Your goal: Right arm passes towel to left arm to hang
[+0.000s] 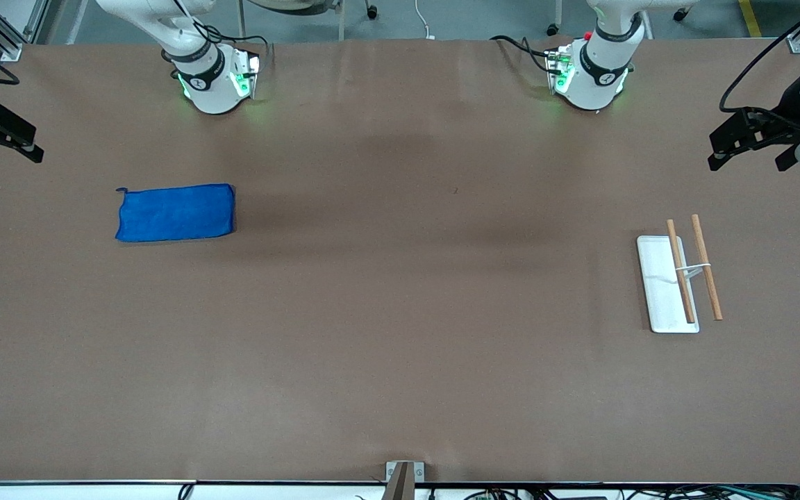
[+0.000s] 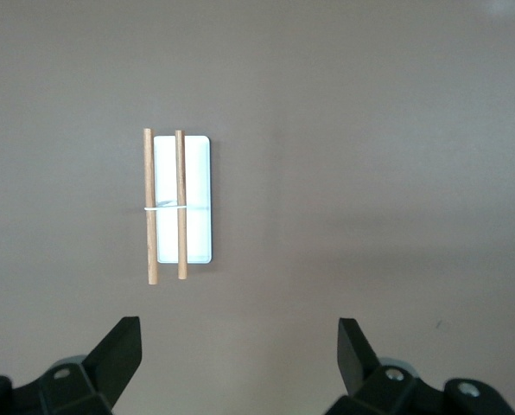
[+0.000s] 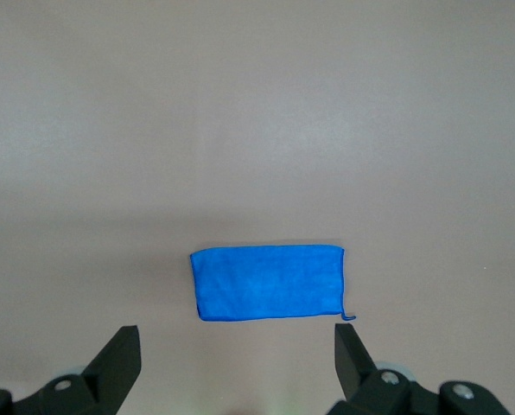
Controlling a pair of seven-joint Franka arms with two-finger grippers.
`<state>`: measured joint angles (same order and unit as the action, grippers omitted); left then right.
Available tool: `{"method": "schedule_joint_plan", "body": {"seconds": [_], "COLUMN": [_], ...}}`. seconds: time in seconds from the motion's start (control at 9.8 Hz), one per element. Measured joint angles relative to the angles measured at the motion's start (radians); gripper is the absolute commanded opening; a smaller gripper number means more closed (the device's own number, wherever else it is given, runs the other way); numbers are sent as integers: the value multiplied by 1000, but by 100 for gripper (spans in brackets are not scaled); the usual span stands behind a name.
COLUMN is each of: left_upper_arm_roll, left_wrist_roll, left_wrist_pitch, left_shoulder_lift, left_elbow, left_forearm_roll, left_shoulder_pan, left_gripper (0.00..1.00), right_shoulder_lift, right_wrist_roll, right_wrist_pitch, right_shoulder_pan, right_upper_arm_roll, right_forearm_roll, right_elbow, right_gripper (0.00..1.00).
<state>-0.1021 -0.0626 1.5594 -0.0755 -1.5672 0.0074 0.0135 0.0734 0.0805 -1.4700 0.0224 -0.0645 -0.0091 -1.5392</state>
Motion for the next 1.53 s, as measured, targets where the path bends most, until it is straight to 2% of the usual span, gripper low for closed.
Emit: {"method": "schedule_joint_plan", "body": {"seconds": [0.51,0.71,1.02,1.53], "left_upper_arm_roll": [-1,-3,-11,-51], "left_wrist_roll": [0,0,-3,-7], "left_wrist_pitch": [-35,-35,-35,-32], "left_shoulder_lift": [13,22,42,80], "left_elbow": [3,3,12,44], "left_forearm_roll": [2,2,2,2], "left_shoulder_pan": [0,-2,-13,-15], "left_gripper": [100,100,100,100], "right_shoulder_lift": [0,-2,5,57], "right_wrist_roll": [0,0,38,145], "right_wrist_pitch": [0,-23,-188,-518], "right_shoulder_pan": [-1,-14,-26,-105], "right_upper_arm_roll": [-10,-15,-18,-22], "right_forearm_roll": [10,10,10,10], "right_elbow": [-5,-70,-269,-673], "right_gripper": [98,98,98,98]}}
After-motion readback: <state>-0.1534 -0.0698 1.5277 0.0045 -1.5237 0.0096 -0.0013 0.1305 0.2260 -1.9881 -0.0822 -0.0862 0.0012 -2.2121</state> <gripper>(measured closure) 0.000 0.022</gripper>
